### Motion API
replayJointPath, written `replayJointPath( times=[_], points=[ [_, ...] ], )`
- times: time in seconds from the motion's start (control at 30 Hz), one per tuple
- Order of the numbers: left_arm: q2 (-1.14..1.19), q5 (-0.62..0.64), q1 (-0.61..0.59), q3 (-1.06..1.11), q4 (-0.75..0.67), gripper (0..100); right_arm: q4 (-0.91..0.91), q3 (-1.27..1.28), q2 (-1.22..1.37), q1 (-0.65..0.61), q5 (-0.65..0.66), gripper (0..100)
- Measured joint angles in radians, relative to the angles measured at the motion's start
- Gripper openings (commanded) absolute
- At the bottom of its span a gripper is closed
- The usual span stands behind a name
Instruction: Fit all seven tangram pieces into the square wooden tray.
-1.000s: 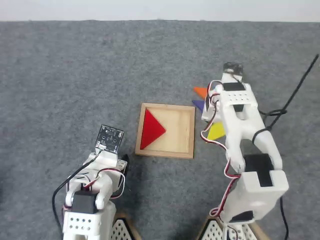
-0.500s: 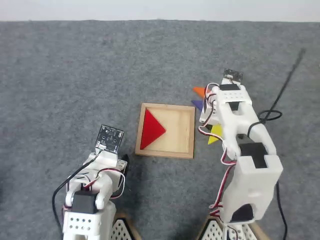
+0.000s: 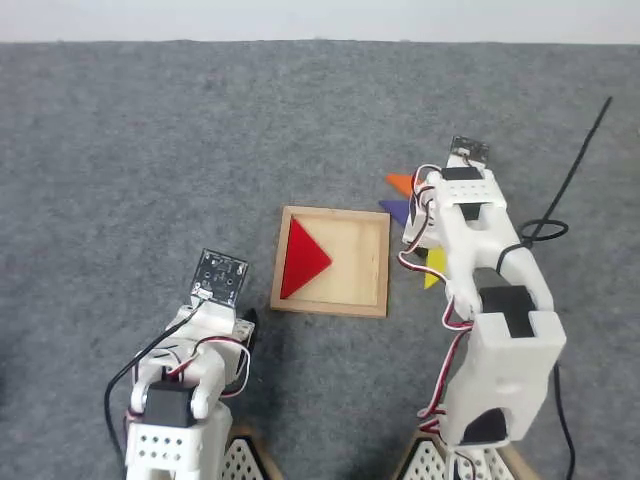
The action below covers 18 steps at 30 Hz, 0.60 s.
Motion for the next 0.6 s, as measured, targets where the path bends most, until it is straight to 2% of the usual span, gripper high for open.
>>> replayJointPath(
  times=[0.17, 0.27, 0.37, 0.6],
  points=[
    [0.0, 0.0, 0.0, 0.0, 0.0, 14, 0.051, 0.002, -0.058, -0.003, 0.0, 19.5],
    [0.0, 0.0, 0.0, 0.0, 0.0, 14, 0.054, 0.002, -0.095, -0.003, 0.002, 28.8],
    [0.0, 0.0, 0.0, 0.0, 0.0, 14, 0.057, 0.002, -0.098, -0.002, 0.066, 36.7],
    [0.0, 0.0, 0.0, 0.0, 0.0, 14, 0.054, 0.002, -0.094, -0.002, 0.19, 37.6]
  ],
)
